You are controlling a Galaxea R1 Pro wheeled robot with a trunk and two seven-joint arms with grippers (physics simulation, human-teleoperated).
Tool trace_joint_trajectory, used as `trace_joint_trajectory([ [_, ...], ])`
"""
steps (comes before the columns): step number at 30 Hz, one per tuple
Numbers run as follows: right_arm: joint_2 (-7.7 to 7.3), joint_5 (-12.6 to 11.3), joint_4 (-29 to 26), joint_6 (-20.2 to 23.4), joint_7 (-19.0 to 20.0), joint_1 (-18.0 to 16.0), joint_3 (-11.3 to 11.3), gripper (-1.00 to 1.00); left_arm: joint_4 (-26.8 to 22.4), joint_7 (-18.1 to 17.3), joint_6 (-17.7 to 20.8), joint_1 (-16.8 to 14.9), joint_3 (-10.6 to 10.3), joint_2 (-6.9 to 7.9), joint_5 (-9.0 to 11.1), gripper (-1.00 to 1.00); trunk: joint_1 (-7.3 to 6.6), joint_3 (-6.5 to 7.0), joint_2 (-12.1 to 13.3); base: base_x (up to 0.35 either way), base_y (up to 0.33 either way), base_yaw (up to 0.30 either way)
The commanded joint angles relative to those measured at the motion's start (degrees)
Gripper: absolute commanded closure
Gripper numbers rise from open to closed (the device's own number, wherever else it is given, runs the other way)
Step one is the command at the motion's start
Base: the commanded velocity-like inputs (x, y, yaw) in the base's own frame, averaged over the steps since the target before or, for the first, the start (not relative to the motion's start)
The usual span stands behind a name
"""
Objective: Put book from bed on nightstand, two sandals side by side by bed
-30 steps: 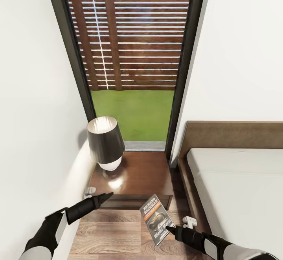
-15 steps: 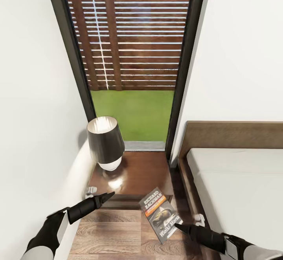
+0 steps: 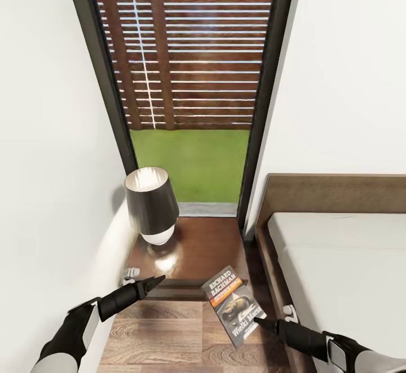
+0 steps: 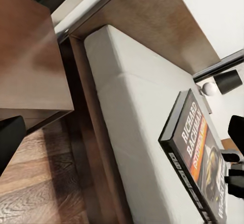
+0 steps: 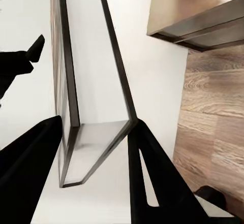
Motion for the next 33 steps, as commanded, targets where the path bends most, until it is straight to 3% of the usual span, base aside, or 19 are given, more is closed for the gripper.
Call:
trace_joint_trajectory([
  [1,0.03,-0.6,-0.89,1.41,0.18,-0.1,0.37,1.0,-0.06,-0.4,0.56,-0.07,0.36,-0.13,-0.49,-1.0,0.01,-0.07,-0.06,0.0,0.0,0.0],
  [3,0.08,-0.61,-4.05,2.3,-0.36,-0.21,0.24,1.0,-0.06,-0.37,0.56,-0.07,0.36,-0.23,-0.49,-1.0,0.01,-0.07,-0.06,0.0,0.0,0.0],
  [5,0.25,-0.61,-7.9,2.86,-4.02,-0.39,0.18,1.0,-0.06,-0.36,0.55,-0.07,0.36,-0.46,-0.5,-1.0,0.01,-0.07,-0.06,0.0,0.0,0.0],
  [6,0.42,-0.72,-10.81,3.73,-9.85,-0.5,0.16,1.0,-0.06,-0.35,0.55,-0.07,0.36,-0.7,-0.5,-1.0,0.01,-0.07,-0.06,0.0,0.0,0.0],
  [7,0.48,-0.8,-11.79,4.19,-12.13,-0.53,0.14,1.0,-0.06,-0.35,0.55,-0.07,0.36,-0.77,-0.51,-1.0,0.01,-0.07,-0.06,0.0,0.0,0.0],
  [8,0.71,-1.18,-14.84,5.94,-19.0,-0.59,0.1,1.0,-0.06,-0.35,0.55,-0.07,0.36,-0.89,-0.53,-1.0,0.01,-0.07,-0.06,0.0,0.0,0.0],
  [12,2.11,-3.45,-21.1,9.45,-28.13,-0.63,0.06,1.0,-0.06,-0.4,0.55,-0.07,0.36,-1.0,-0.51,-1.0,0.01,-0.07,-0.06,0.0,0.0,0.0],
  [17,2.69,-8.3,-26.03,10.44,-30.45,-0.64,0.05,1.0,-0.02,-0.31,0.55,-0.06,0.36,-1.08,-0.49,-1.0,0.01,-0.07,-0.06,0.0,0.0,0.0],
  [21,2.79,-10.68,-27.78,10.58,-30.91,-0.65,0.05,1.0,1.1,-0.21,0.55,-0.03,0.36,-1.11,-0.57,-1.0,0.01,-0.07,-0.06,0.0,0.0,0.0],
  [33,2.8,-10.98,-27.94,10.59,-30.9,-0.65,0.05,1.0,3.02,-0.04,0.47,0.01,0.24,-1.12,-0.61,-1.0,0.01,-0.07,-0.06,0.232,0.0,0.0],
])
